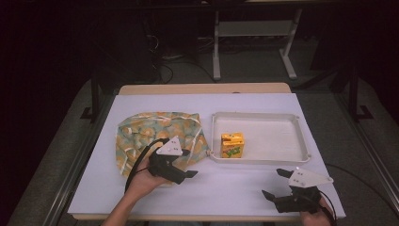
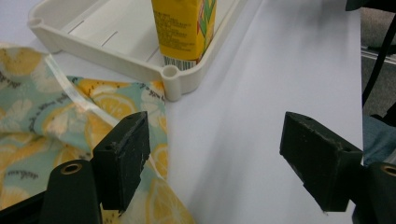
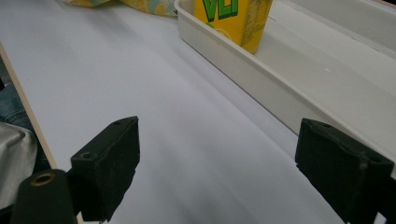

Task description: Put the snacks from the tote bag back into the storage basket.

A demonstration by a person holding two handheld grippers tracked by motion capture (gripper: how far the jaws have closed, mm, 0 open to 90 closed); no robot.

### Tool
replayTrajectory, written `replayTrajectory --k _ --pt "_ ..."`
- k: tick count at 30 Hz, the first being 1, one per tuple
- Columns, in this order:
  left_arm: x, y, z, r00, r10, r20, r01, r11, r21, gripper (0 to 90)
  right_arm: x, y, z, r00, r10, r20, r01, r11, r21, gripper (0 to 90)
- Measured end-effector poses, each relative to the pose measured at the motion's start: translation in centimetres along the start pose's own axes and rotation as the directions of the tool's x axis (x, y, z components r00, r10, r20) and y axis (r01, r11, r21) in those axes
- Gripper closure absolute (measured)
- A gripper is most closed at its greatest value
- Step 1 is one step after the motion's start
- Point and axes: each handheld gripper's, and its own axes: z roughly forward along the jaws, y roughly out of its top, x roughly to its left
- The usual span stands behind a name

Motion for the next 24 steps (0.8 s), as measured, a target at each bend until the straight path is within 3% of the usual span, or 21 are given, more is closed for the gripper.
replayTrajectory --k 12,14,24 --pt "-1.1 -1.7 -1.2 0.9996 -0.011 -0.027 0.011 0.9999 -0.012 22.8 -0.1 0.0 -0.1 1.0000 -0.003 -0.001 0.003 1.000 -0.005 13.5" --pt "-1.1 -2.0 -1.2 0.9993 -0.035 -0.013 0.035 0.9992 -0.021 22.8 -0.1 0.0 0.0 1.0000 -0.001 -0.002 0.001 1.000 -0.002 13.5" --pt "-1.8 -3.5 -1.1 0.9990 -0.033 -0.030 0.033 0.9994 -0.006 23.4 -0.1 0.1 0.1 0.9998 -0.007 -0.021 0.007 1.000 0.011 13.4"
